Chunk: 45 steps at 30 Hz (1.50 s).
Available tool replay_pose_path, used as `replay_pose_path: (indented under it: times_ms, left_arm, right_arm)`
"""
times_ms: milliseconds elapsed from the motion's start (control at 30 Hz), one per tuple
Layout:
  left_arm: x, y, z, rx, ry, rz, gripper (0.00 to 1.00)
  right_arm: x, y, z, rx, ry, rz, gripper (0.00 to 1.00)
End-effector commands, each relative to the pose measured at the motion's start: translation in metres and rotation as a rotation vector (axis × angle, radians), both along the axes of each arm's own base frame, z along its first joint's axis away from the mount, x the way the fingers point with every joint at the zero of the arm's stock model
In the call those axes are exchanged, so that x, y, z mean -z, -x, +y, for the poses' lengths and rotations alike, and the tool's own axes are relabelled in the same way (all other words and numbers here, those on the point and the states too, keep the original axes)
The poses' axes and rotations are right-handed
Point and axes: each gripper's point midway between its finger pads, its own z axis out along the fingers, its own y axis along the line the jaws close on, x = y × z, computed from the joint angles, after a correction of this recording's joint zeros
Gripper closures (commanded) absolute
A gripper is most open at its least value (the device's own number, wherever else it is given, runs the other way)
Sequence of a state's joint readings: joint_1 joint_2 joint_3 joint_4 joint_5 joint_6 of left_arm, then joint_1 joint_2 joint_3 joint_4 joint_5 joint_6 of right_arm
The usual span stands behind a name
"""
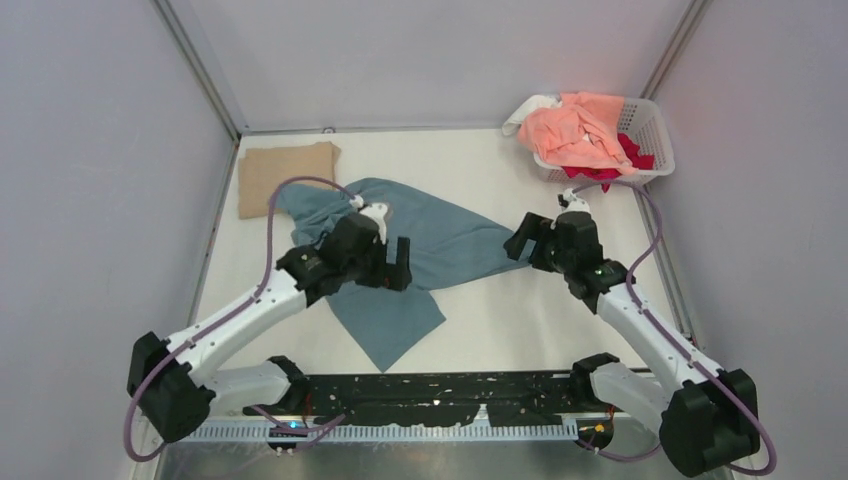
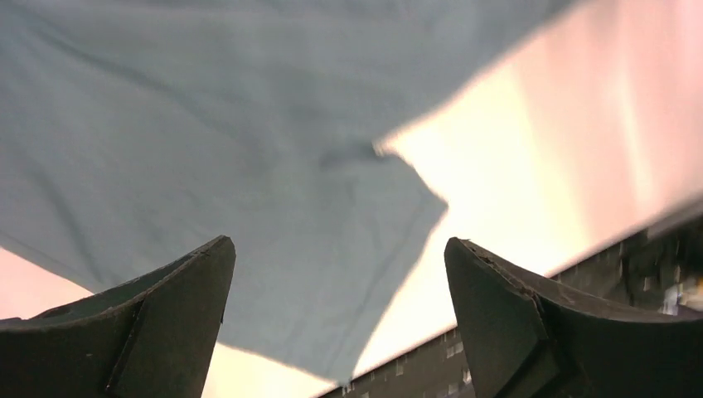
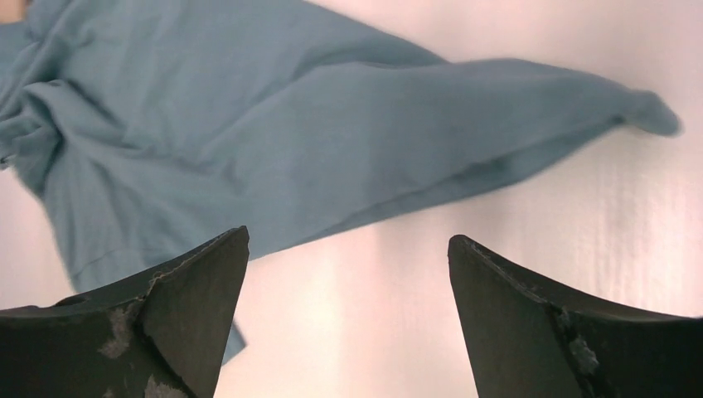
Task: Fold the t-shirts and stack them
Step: Flatten out the tshirt
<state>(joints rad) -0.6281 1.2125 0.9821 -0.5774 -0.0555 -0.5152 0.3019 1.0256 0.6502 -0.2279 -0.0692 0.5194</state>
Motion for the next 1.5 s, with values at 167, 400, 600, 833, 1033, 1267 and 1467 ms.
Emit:
replay_pose_path:
  times_ms: [167,400,600,833,1033,1267,1467]
  left_arm:
    - [0.095,0.16,0.0,0.289,-0.252,0.323,0.04]
    - [0.12,0.184,-0.011,0.29,-0.297,0.39,0.2]
    - [0.138,0.181,-0.007,0.216,-0.332,0.413,0.33]
    - [0.162,0.181,0.016,0.125,-0.474,0.452,0.66]
    - [0.16,0.158,0.038,-0.029,-0.569,0.377,1.0]
    - [0.119,0.089,0.057,-0.253,-0.429,0.236,1.0]
    - [0.073,0.033,0.085,-0.415,-0.308,0.099,1.0]
  right_arm:
    - [-0.002,0.012,-0.072,0.285,0.183,-0.041,0.05]
    - [0.006,0.013,-0.072,0.271,0.185,-0.014,0.05]
    - [0.011,0.012,-0.07,0.253,0.19,0.003,0.05]
    - [0.013,0.013,-0.075,0.27,0.197,0.003,0.05]
    - [0.009,0.013,-0.087,0.313,0.22,-0.009,0.05]
    - [0.015,0.024,-0.119,0.428,0.307,0.056,0.05]
    - [0.032,0.029,-0.126,0.332,0.386,0.139,0.05]
